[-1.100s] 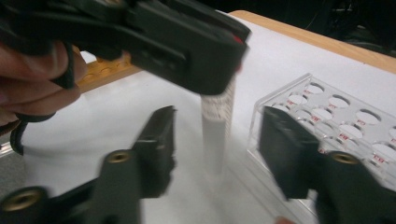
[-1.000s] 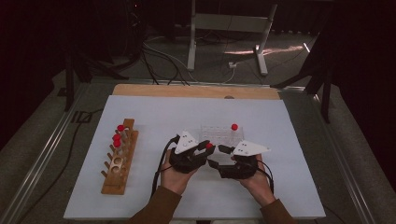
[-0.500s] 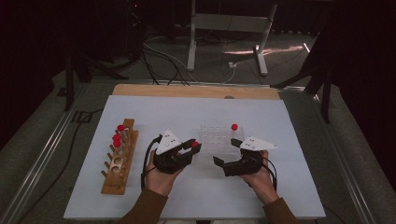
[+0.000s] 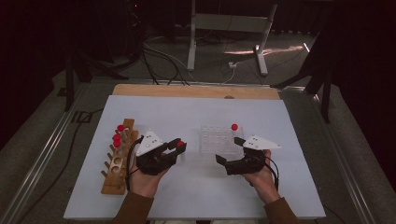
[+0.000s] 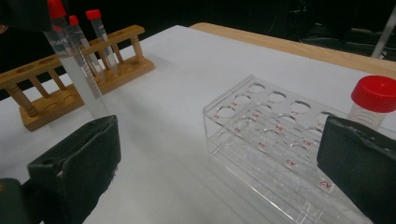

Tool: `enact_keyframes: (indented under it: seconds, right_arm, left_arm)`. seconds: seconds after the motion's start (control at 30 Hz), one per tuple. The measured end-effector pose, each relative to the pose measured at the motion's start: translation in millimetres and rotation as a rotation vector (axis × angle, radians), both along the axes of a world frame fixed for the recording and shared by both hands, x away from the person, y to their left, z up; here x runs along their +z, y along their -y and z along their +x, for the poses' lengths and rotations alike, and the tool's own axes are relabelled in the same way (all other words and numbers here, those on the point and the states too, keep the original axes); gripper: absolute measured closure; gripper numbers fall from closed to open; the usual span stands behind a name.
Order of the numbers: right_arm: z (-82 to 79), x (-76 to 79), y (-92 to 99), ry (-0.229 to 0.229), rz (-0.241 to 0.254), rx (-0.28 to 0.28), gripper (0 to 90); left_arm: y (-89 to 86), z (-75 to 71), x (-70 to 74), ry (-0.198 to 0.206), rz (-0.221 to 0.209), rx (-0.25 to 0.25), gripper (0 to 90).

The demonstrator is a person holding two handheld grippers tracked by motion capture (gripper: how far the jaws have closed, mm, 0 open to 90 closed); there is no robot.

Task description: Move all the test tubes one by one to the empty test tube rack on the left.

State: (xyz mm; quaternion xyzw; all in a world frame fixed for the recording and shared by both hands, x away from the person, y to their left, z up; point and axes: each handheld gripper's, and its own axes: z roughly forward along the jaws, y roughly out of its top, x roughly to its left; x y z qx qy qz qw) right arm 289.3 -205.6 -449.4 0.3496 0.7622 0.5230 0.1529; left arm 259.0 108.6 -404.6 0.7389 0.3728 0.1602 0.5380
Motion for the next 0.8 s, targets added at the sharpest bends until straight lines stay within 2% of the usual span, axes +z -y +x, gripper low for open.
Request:
enact_keyframes:
  seconds: [0.37, 0.57, 0.8]
  right_arm:
    - [0.1, 1.5, 5.1, 0.006, 0.003, -0.016, 0.0]
    - [1.3, 2.8, 10.6, 0.008, 0.012, -0.032, 0.0]
    - [2.2, 3.5, 15.7, 0.009, 0.019, -0.044, 0.0]
  left_arm:
    - [-15.4, 0.2, 8.0, 0.016, -0.019, 0.015, 71.1]
    - [-25.2, 1.3, 10.6, 0.015, -0.013, 0.027, 71.1]
    - [-40.0, -0.4, 15.2, 0.033, -0.013, 0.053, 71.0]
